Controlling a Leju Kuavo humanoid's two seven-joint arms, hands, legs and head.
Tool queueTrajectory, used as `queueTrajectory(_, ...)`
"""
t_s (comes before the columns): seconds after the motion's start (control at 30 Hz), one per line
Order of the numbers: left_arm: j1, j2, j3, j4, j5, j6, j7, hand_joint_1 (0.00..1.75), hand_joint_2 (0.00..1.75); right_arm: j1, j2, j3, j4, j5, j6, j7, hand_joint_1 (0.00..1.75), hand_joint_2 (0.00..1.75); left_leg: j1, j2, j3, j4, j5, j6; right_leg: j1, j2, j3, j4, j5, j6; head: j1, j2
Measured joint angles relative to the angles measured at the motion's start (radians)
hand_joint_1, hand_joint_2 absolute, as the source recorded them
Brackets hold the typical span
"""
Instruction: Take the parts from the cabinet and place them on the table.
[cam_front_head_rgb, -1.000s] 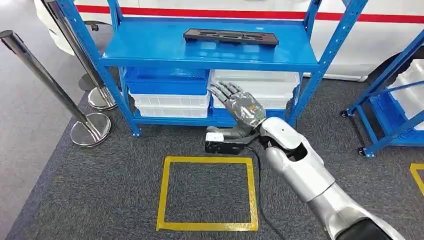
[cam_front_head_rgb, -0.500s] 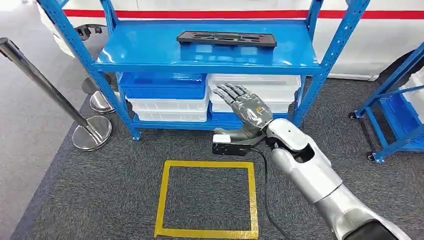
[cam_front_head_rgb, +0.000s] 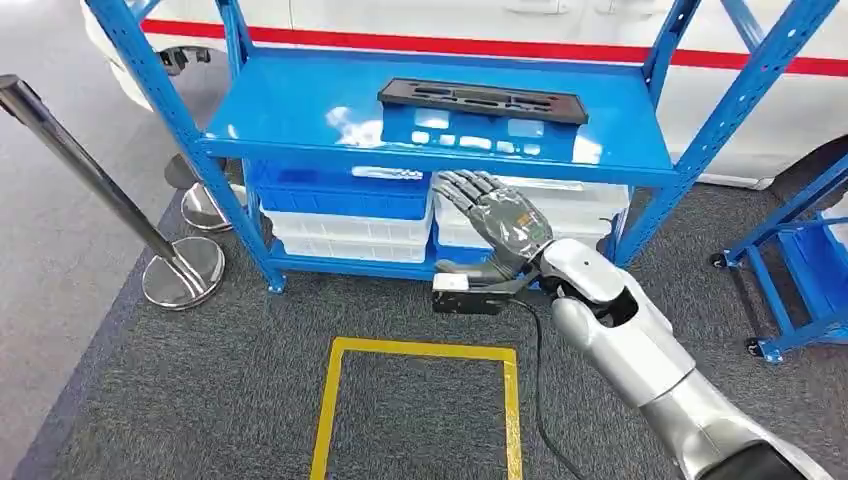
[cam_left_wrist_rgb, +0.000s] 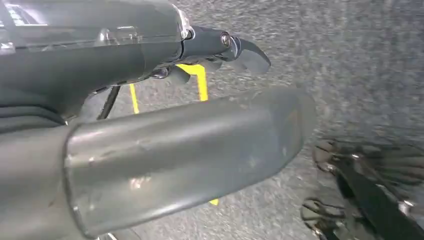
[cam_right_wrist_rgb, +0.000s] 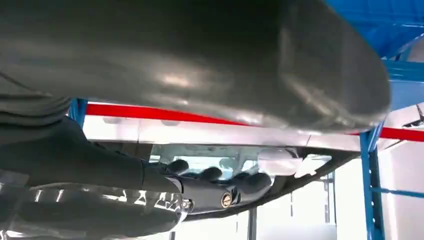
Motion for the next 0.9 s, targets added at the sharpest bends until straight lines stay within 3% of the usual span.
queueTrajectory(0.03,0.000,-0.001,0.000,0.000,-0.003,0.000,0.000,0.00,0.00,0.001,0.000,0.000,0.000,0.004,0.003,-0.001,0.00,0.00,0.000,-0.004,0.016,0.000,-0.012,-0.002,-0.001,0.000,-0.024,-0.001,-0.012,0.002,0.000,0.000)
queueTrajectory(0.07,0.002,-0.002,0.000,0.000,-0.006,0.000,0.000,0.00,0.00,0.001,0.000,0.000,0.001,0.007,0.004,-0.003,0.00,0.00,0.001,-0.007,0.036,0.000,-0.027,-0.005,-0.003,0.000,-0.034,-0.031,-0.001,0.005,0.000,0.000)
queueTrajectory(0.1,0.003,-0.002,0.000,0.000,-0.010,0.000,0.000,0.00,0.00,0.001,0.000,0.000,0.001,0.010,0.005,-0.005,0.00,0.00,0.002,-0.009,0.058,0.000,-0.044,-0.010,-0.004,0.000,-0.029,-0.089,0.038,0.005,0.000,0.000)
queueTrajectory(0.13,0.003,-0.003,0.000,0.000,-0.013,0.000,0.000,0.00,0.00,0.001,0.000,0.000,0.002,0.013,0.006,-0.007,0.00,0.00,0.003,-0.010,0.080,0.000,-0.060,-0.015,-0.005,0.000,-0.016,-0.160,0.103,0.005,0.000,0.000)
queueTrajectory(0.17,0.005,-0.003,0.001,0.000,-0.014,0.000,0.000,0.00,0.00,0.002,0.000,0.000,0.002,0.013,0.007,-0.008,0.00,0.00,0.002,-0.010,0.085,-0.002,-0.078,-0.020,-0.006,-0.002,-0.006,-0.234,0.205,0.001,0.000,0.000)
queueTrajectory(0.2,0.003,-0.004,0.003,0.000,-0.016,0.000,0.000,0.00,0.00,0.002,0.000,0.000,0.004,0.015,0.011,-0.009,0.00,0.00,0.000,-0.012,0.111,0.013,-0.097,-0.028,0.000,-0.002,-0.013,-0.263,0.253,-0.006,0.000,0.000)
queueTrajectory(0.23,-0.001,-0.004,0.005,-0.001,-0.021,0.000,0.000,0.00,0.00,0.004,0.001,0.000,0.005,0.018,0.016,-0.010,0.00,0.00,-0.002,-0.014,0.105,0.007,-0.107,-0.036,0.003,-0.001,-0.007,-0.252,0.230,-0.015,0.000,0.000)
queueTrajectory(0.27,-0.001,-0.004,0.010,-0.002,-0.025,-0.001,0.001,0.00,0.00,0.005,0.002,0.000,0.003,0.021,0.017,-0.012,0.00,0.00,-0.001,-0.013,0.116,-0.007,-0.113,-0.043,0.004,0.000,-0.003,-0.250,0.230,-0.024,0.000,0.000)
queueTrajectory(0.3,-0.003,-0.004,0.015,-0.003,-0.026,-0.001,0.000,0.00,0.00,0.001,0.002,0.000,0.001,0.021,0.017,-0.014,0.00,0.00,0.001,-0.012,0.119,0.016,-0.096,-0.048,0.005,0.002,0.004,-0.258,0.221,-0.032,0.000,0.000)
queueTrajectory(0.33,-0.008,-0.003,0.016,-0.005,-0.027,-0.001,0.000,0.00,0.00,-0.004,0.000,0.000,0.000,0.023,0.016,-0.016,0.00,0.00,0.001,-0.011,0.104,0.052,-0.080,-0.052,0.001,0.003,0.020,-0.265,0.214,-0.040,0.000,0.000)
queueTrajectory(0.4,-0.007,-0.006,0.016,-0.005,-0.031,-0.002,0.000,0.00,0.00,-0.004,-0.011,0.000,-0.003,0.024,0.016,-0.018,0.00,0.00,0.006,-0.003,0.030,0.182,-0.047,-0.064,0.000,0.001,0.055,-0.278,0.194,-0.051,-0.001,0.000)
queueTrajectory(0.43,-0.007,-0.006,0.017,-0.005,-0.033,-0.002,0.000,0.00,0.00,-0.002,-0.013,0.000,-0.002,0.025,0.016,-0.018,0.00,0.00,0.008,-0.002,-0.018,0.241,-0.060,-0.068,0.001,0.001,0.070,-0.282,0.183,-0.052,0.000,0.000)
queueTrajectory(0.47,-0.007,-0.006,0.018,-0.005,-0.034,-0.001,0.000,0.00,0.00,0.001,-0.015,0.000,-0.002,0.026,0.016,-0.018,0.00,0.00,0.008,-0.001,-0.061,0.285,-0.097,-0.071,0.002,0.001,0.086,-0.285,0.171,-0.053,0.000,0.000)
queueTrajectory(0.5,-0.007,-0.006,0.018,-0.005,-0.035,-0.001,0.000,0.00,0.00,0.001,-0.014,0.000,-0.002,0.026,0.016,-0.018,0.00,0.00,0.008,0.000,-0.102,0.309,-0.151,-0.074,0.002,0.002,0.105,-0.286,0.156,-0.052,0.000,0.000)
queueTrajectory(0.53,-0.005,-0.006,0.018,-0.005,-0.037,-0.001,0.000,0.00,0.00,0.002,-0.014,0.000,-0.002,0.027,0.016,-0.018,0.00,0.00,0.008,0.001,-0.129,0.308,-0.194,-0.074,0.002,0.002,0.124,-0.286,0.141,-0.052,0.000,0.000)
queueTrajectory(0.57,-0.003,-0.007,0.018,-0.005,-0.038,-0.001,0.001,0.00,0.00,0.003,-0.014,0.000,-0.002,0.027,0.016,-0.018,0.00,0.00,0.009,0.003,-0.144,0.287,-0.209,-0.072,0.002,0.003,0.144,-0.287,0.126,-0.051,0.000,0.000)
queueTrajectory(0.6,-0.001,-0.007,0.019,-0.005,-0.043,-0.002,0.001,0.00,0.00,0.004,-0.015,0.000,-0.002,0.029,0.016,-0.019,0.00,0.00,0.009,0.003,-0.150,0.241,-0.190,-0.068,0.003,0.003,0.168,-0.287,0.109,-0.050,0.000,0.000)
queueTrajectory(0.63,0.001,-0.007,0.020,-0.005,-0.044,-0.002,0.002,0.00,0.00,0.005,-0.015,0.000,-0.002,0.030,0.017,-0.019,0.00,0.00,0.008,0.004,-0.149,0.177,-0.124,-0.062,0.004,0.002,0.191,-0.287,0.091,-0.047,0.000,0.000)
queueTrajectory(0.7,0.011,-0.007,0.024,-0.005,-0.048,-0.002,0.002,0.00,0.00,0.008,-0.015,0.000,0.000,0.031,0.019,-0.020,0.00,0.00,0.002,0.006,-0.161,0.046,0.107,-0.045,0.006,0.002,0.220,-0.284,0.063,-0.042,0.000,0.000)
queueTrajectory(0.77,0.008,-0.007,0.026,-0.005,-0.051,-0.002,0.002,0.00,0.00,0.016,-0.015,0.000,0.002,0.033,0.022,-0.020,0.00,0.00,-0.008,0.006,-0.148,0.055,0.094,-0.033,0.008,0.007,0.237,-0.291,0.033,-0.024,0.000,0.000)
queueTrajectory(0.83,0.007,-0.008,0.026,-0.005,-0.056,-0.002,0.003,0.00,0.00,0.009,-0.016,-0.001,-0.002,0.034,0.020,-0.021,0.00,0.00,-0.007,0.006,-0.126,0.043,0.076,-0.018,0.008,0.008,0.251,-0.271,0.049,-0.013,0.000,0.000)
queueTrajectory(0.87,0.003,-0.008,0.026,-0.006,-0.059,-0.002,0.001,0.00,0.00,0.005,-0.016,-0.002,-0.006,0.035,0.020,-0.022,0.00,0.00,0.000,0.005,-0.109,0.033,0.075,-0.013,0.004,0.008,0.240,-0.250,0.047,-0.010,0.000,0.000)
queueTrajectory(0.9,-0.001,-0.008,0.028,-0.007,-0.065,-0.002,0.000,0.00,0.00,0.002,-0.016,-0.003,-0.007,0.037,0.020,-0.024,0.00,0.00,-0.002,0.003,-0.094,0.028,0.067,-0.005,0.004,0.005,0.213,-0.194,0.063,-0.008,0.000,0.000)
